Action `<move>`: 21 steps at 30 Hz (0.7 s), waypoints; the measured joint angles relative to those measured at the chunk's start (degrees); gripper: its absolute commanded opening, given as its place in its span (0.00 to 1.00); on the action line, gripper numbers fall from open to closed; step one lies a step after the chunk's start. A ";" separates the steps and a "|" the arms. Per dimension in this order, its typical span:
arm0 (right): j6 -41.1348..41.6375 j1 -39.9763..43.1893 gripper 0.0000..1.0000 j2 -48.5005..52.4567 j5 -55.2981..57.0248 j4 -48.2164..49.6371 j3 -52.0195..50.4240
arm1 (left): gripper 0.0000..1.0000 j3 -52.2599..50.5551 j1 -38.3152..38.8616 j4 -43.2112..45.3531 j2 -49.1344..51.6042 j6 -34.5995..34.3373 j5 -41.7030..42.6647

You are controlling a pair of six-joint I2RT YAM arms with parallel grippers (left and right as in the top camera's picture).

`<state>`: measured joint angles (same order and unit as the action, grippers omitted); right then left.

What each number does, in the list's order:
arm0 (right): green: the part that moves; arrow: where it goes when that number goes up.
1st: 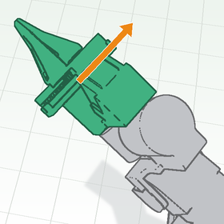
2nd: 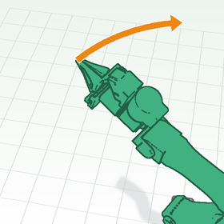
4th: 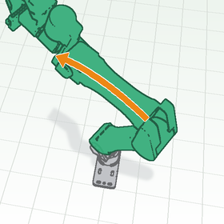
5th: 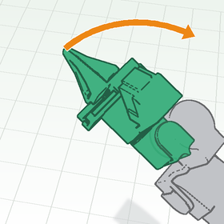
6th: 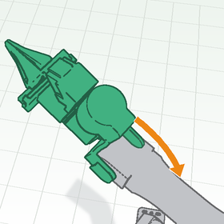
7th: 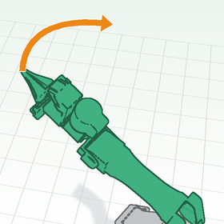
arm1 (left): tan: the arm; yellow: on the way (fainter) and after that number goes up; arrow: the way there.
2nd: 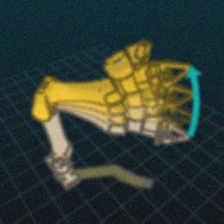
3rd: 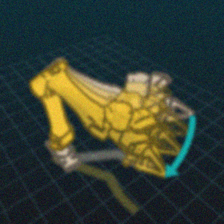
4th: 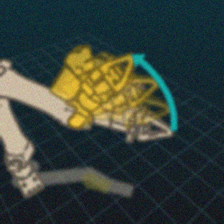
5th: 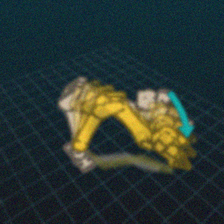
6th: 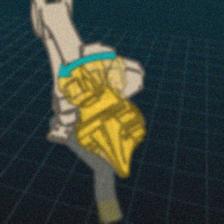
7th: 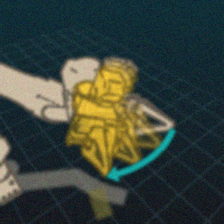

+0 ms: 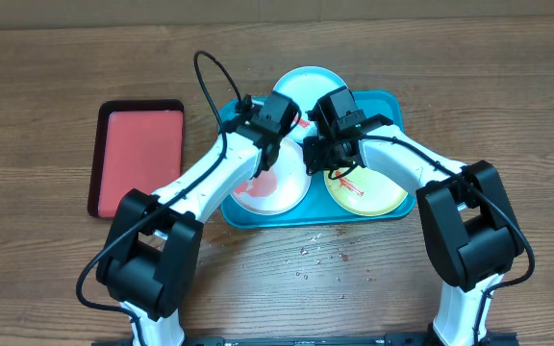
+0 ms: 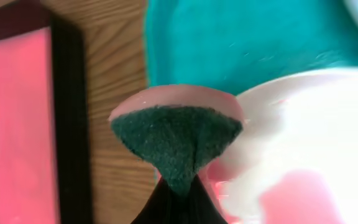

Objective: Clean dirty plates on tray and stack at the side
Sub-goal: 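Scrub the white plate with the left-held sponge while right gripper holds it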

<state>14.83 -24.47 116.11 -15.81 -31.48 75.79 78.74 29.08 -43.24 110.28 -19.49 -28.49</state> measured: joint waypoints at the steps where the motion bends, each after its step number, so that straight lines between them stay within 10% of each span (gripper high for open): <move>1: -0.04 0.00 0.11 0.00 -0.02 0.02 0.00 | 0.04 0.52 -0.13 0.46 0.00 0.00 3.08; 12: -0.02 0.00 0.11 0.00 0.13 0.55 0.00 | 0.04 -4.96 -0.20 5.86 1.33 -0.02 28.89; 21: -0.07 0.00 0.11 0.00 0.09 0.61 0.00 | 0.04 -5.14 0.48 -0.61 1.60 -2.82 13.64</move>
<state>14.76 -24.47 116.11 -15.73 -30.87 75.79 73.60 29.56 -43.86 111.87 -22.31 -14.85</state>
